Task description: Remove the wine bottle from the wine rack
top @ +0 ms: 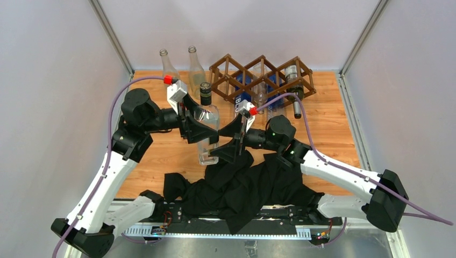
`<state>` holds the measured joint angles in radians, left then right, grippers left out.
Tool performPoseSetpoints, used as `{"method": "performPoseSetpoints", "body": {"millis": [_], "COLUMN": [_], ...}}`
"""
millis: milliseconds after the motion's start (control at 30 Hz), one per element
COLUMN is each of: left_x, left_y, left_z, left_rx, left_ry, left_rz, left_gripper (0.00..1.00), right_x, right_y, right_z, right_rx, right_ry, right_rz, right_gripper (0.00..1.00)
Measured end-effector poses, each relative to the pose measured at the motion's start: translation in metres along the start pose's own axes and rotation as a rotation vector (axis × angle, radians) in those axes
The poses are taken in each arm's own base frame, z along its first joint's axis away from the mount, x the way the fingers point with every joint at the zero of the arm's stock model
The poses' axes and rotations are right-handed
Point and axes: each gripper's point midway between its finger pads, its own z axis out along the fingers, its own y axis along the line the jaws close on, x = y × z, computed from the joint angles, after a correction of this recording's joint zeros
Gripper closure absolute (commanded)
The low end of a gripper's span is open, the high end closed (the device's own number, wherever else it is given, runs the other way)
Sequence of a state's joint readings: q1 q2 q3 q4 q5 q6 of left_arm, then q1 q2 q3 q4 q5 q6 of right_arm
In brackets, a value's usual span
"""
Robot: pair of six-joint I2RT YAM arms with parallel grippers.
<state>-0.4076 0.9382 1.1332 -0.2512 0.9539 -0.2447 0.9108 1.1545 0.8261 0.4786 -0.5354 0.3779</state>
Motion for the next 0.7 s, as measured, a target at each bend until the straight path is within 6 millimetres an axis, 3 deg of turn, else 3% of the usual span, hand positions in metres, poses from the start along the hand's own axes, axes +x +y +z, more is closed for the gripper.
{"method": "performPoseSetpoints", "body": {"millis": [267, 367, 433, 533, 600, 700], "left_x": [-0.009, -0.011, -0.012, -0.013, -0.013, -0.016], "left_y": [-0.012, -0.014, -0.015, -0.018, -0.019, -0.020], "left_z": [-0.001, -0.001, -0.002, -0.002, -0.003, -0.003], "left_rx": [0.044, 0.052, 0.054, 0.062, 0.062, 0.060], "left_ry": [-0.025, -0.031, -0.034, -0.035, -0.037, -0.051], "left_rz": [-0.018, -0.017, -0.016, -0.039, -0.038, -0.033], "left_gripper": [1.00, 1.00, 0.78, 0.32, 0.05, 0.00], "right_x": [-0.003, 0.000, 0.000, 0.000, 0.000, 0.010], "right_y": [0.016, 0.018, 0.022, 0.030, 0.031, 0.032], "right_z": [0.017, 0.021, 0.021, 0.020, 0.020, 0.018], "right_rx": [-0.094, -0.115, -0.134, -0.165, -0.167, -0.151], "right_ry": [-0.048, -0.042, -0.042, -0.042, -0.040, 0.001], "right_rz": [-0.003, 0.007, 0.007, -0.002, -0.004, 0.018], "right_gripper": [0.01, 0.18, 0.50, 0.96, 1.00, 1.00]}}
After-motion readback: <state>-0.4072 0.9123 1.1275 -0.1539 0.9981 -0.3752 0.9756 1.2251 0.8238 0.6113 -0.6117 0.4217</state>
